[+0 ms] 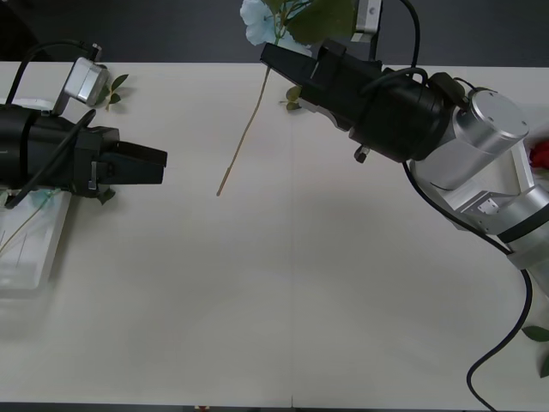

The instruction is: Put the red flowers into the right box and the blue flowers into the left box

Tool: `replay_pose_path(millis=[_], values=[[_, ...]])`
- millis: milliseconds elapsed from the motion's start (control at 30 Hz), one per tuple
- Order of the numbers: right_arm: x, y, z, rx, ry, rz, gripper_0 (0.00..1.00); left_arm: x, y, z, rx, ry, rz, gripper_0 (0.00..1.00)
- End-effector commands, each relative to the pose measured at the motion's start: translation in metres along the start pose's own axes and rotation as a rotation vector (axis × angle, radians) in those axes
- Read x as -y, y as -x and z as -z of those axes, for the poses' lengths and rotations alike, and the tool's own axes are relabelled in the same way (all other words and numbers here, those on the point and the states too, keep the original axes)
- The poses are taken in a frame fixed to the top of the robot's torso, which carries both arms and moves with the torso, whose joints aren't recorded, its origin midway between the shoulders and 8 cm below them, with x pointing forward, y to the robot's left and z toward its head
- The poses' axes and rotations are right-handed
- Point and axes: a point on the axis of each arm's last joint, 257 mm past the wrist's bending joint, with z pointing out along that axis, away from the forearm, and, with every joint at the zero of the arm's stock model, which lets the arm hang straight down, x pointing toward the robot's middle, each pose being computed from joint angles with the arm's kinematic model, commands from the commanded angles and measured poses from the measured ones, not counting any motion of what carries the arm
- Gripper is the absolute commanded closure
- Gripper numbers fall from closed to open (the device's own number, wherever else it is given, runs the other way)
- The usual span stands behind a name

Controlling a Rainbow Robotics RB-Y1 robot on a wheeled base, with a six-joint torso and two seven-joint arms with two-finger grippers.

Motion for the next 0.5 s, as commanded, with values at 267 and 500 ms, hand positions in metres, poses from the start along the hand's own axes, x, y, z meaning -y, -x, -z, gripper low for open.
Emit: replay_pose_path(millis=[267, 500], values=[[-0.031, -0.002, -0.014, -0.019, 0.068, 0.012, 1.00, 0.003, 0.041, -0.024, 0.010, 0.034, -0.057, 0.00], [-0.032, -0.002, -0.015, -0.019, 0.071, 0.011, 1.00, 0.007, 0.047, -0.052, 0.010, 0.015, -0.038, 0.00]])
